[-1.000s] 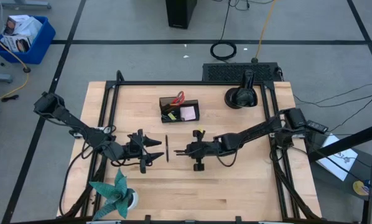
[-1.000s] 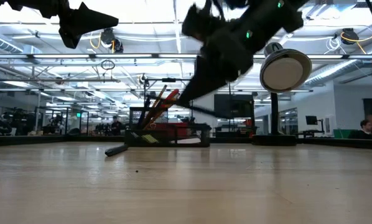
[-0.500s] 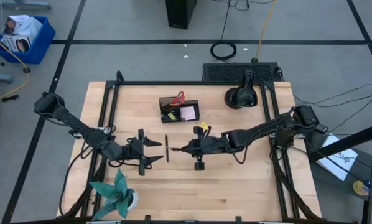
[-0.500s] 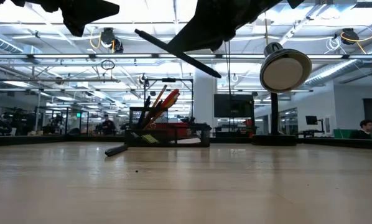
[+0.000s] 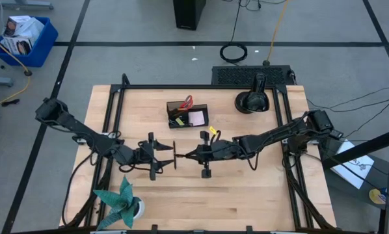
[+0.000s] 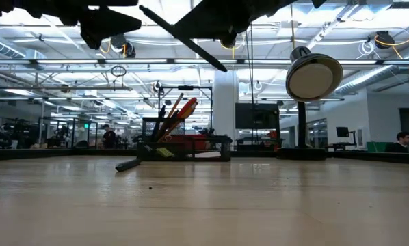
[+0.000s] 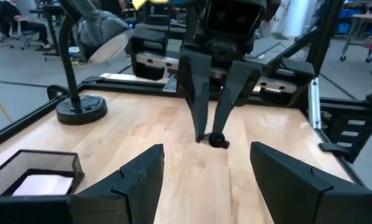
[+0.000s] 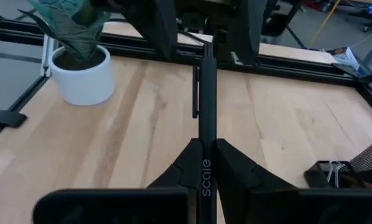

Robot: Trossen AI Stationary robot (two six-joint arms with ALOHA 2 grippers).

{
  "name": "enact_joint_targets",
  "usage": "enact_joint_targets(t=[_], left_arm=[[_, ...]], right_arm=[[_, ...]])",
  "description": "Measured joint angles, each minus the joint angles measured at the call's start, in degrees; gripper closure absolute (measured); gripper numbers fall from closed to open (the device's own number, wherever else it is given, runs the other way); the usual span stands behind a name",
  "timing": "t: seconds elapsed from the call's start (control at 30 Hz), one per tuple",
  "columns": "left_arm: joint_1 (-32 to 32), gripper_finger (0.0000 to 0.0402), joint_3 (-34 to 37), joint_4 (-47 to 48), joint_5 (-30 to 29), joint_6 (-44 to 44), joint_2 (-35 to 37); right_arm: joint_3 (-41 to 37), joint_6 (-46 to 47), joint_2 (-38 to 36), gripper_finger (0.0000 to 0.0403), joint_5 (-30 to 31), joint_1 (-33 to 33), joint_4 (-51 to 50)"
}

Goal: Pick and place office supplies into organizer
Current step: Put the black pen into the black desk organizer

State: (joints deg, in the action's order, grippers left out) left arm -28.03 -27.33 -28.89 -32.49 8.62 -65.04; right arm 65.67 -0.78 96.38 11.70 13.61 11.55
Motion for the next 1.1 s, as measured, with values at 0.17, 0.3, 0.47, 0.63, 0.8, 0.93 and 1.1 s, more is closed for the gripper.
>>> enact_joint_targets(t=[0.17, 0.3, 0.47, 0.63, 0.8, 0.93, 1.1], left_arm=[[1.8, 0.0158, 0.0, -5.3, 2.4, -0.1, -4.8], [2.5, 0.0158, 0.0, -9.5, 2.5, -0.5, -6.9], [3.4, 0.0158, -0.1, -12.3, 4.5, -1.1, -8.1], [5.2, 0.0158, -0.2, -13.7, 8.7, 0.4, -8.0], [5.9, 0.0158, -0.2, -13.4, 10.1, 1.8, -8.0], [5.9, 0.0161, -0.2, -13.6, 10.1, 2.0, -8.0], [5.9, 0.0209, -0.2, -13.8, 10.1, 2.0, -8.0]], right_arm=[[0.0, 0.0, 0.0, 0.0385, 0.1, -0.1, 0.5], [0.0, 0.1, 0.0, 0.0385, 0.1, -0.1, 0.7], [0.0, 0.5, 0.0, 0.0385, 0.1, -0.1, 0.8], [0.0, 0.5, 0.0, 0.0385, 0.0, -0.1, 2.0], [0.0, 0.2, 0.0, 0.0385, -1.0, -0.1, 3.4], [0.0, 0.4, 0.0, 0.0385, -1.5, -0.1, 4.1], [0.0, 0.5, 0.0, 0.0385, -1.5, -0.1, 3.9]])
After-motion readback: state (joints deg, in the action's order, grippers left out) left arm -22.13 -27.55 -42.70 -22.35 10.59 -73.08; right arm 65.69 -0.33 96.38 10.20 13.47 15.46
